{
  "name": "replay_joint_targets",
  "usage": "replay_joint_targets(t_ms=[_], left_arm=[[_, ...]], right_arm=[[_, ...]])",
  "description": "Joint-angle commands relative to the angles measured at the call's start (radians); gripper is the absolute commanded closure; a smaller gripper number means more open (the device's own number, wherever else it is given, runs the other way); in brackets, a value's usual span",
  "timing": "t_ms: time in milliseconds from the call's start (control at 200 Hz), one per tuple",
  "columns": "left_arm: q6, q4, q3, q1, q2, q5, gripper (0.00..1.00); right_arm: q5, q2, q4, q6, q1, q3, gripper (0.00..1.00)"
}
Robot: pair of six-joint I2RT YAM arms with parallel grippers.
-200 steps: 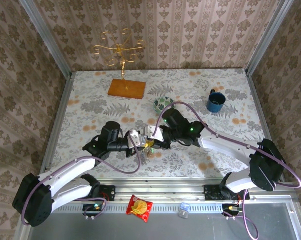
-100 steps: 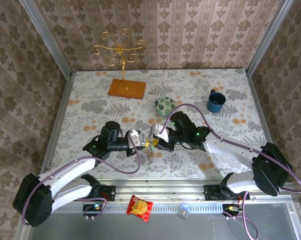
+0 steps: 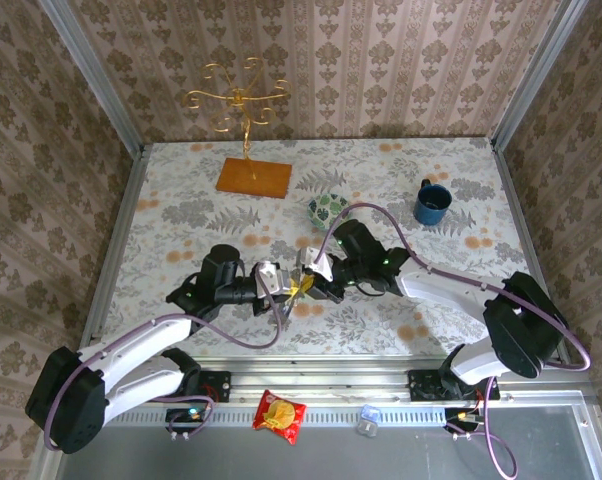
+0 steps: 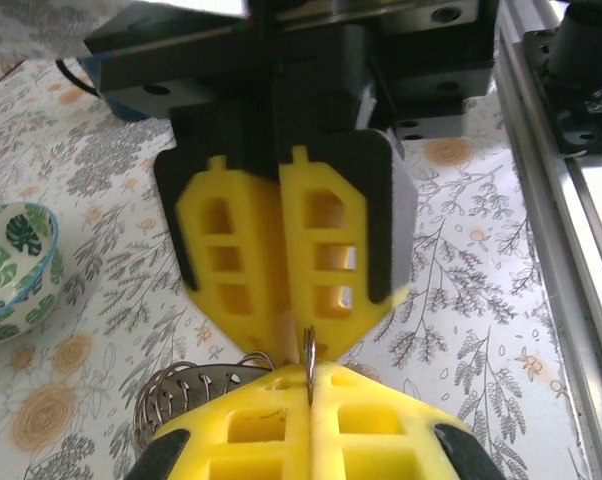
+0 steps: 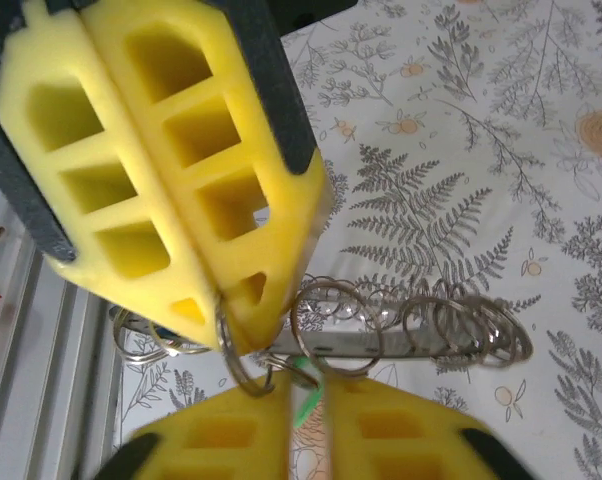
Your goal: Put the keys on the keyring
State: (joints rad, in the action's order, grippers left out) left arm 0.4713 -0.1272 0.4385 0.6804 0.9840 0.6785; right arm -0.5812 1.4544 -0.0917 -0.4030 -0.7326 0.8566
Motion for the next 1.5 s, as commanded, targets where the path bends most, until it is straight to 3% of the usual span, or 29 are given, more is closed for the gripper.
replay_joint_targets(t_ms=[0, 185, 380, 615, 855, 985, 1105, 1300, 1370, 1455, 1495], left_arm=[[-0.005, -0.065, -0.011, 0.005, -0.021, 0.052, 1.00], [-0.044, -0.128, -0.040, 0.003, -0.021, 0.040, 1.00], [-0.169, -0.281, -0.085, 0.003, -0.013, 0.016, 1.00], [-0.272, -0.398, -0.118, 0.003, -0.006, -0.008, 1.00], [-0.292, -0.413, -0.121, 0.003, -0.003, -0.015, 1.00], [-0.299, -0.426, -0.126, 0.004, -0.004, -0.017, 1.00], [-0.293, -0.414, -0.126, 0.003, -0.011, -0.024, 1.00], [-0.272, -0.389, -0.123, 0.004, -0.024, -0.028, 1.00], [-0.269, -0.385, -0.121, 0.004, -0.026, -0.028, 1.00], [-0.268, -0.385, -0.119, 0.004, -0.025, -0.028, 1.00], [-0.269, -0.387, -0.118, 0.004, -0.025, -0.029, 1.00]], right_arm=[[-0.034, -0.023, 0.044, 0.022, 0.020, -0.004, 0.75], [-0.026, -0.113, 0.090, 0.039, 0.032, -0.091, 0.68], [-0.028, -0.158, 0.114, 0.050, 0.025, -0.148, 0.64], [0.058, -0.117, 0.192, 0.078, -0.019, -0.172, 0.62], [0.105, -0.069, 0.291, 0.110, -0.050, -0.165, 0.62], [0.151, -0.030, 0.322, 0.103, -0.053, -0.168, 0.69], [0.176, -0.043, 0.302, 0.086, -0.054, -0.166, 0.84], [0.188, -0.104, 0.256, 0.059, -0.053, -0.162, 0.92], [0.194, -0.110, 0.251, 0.059, -0.054, -0.163, 0.88], [0.199, -0.105, 0.253, 0.066, -0.053, -0.166, 0.70], [0.198, -0.103, 0.259, 0.069, -0.054, -0.170, 0.66]])
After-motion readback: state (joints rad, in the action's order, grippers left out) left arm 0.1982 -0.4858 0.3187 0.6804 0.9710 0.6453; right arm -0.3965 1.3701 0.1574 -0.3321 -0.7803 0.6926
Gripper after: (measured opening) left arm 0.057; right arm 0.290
